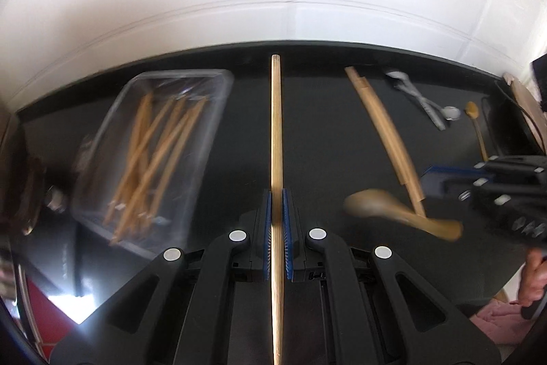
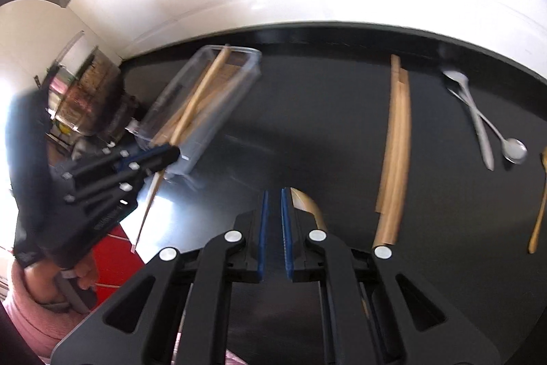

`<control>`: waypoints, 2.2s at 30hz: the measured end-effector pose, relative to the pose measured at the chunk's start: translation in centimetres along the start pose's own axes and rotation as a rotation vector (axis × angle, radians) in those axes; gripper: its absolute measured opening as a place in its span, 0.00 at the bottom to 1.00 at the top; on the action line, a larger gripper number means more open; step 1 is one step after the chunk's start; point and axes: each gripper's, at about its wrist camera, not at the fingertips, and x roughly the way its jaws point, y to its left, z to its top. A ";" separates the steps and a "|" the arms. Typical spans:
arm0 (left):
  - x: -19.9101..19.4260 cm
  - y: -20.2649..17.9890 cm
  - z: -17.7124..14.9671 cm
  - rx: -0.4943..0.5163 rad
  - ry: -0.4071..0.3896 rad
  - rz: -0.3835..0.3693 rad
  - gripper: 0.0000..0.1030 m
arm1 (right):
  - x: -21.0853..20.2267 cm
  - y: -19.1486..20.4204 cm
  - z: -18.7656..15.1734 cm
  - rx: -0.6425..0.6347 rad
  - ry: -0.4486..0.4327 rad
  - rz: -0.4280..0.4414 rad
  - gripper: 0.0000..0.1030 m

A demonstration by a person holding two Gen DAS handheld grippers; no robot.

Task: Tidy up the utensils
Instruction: 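Lift the chopstick in the left tool toward the container while the right tool lifts the spatula-spoon, then carry the chopstick in the left tool over the clear container while the right tool carries the spatula-spoon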

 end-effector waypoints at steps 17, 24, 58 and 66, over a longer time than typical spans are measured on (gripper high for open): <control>0.9 8.3 -1.7 0.077 0.038 -0.170 0.05 | 5.0 -4.9 -6.8 0.131 0.144 -0.352 0.08; 1.3 7.5 -1.2 0.105 0.043 -0.192 0.05 | 6.1 -3.8 -8.0 0.028 0.161 -0.404 0.08; -0.3 10.0 -0.7 -0.009 0.003 -0.127 0.05 | 3.9 6.9 2.6 0.020 -0.010 -0.047 0.13; 0.0 14.3 -0.1 0.007 -0.012 -0.122 0.05 | 7.8 13.9 5.8 0.000 -0.024 -0.016 0.13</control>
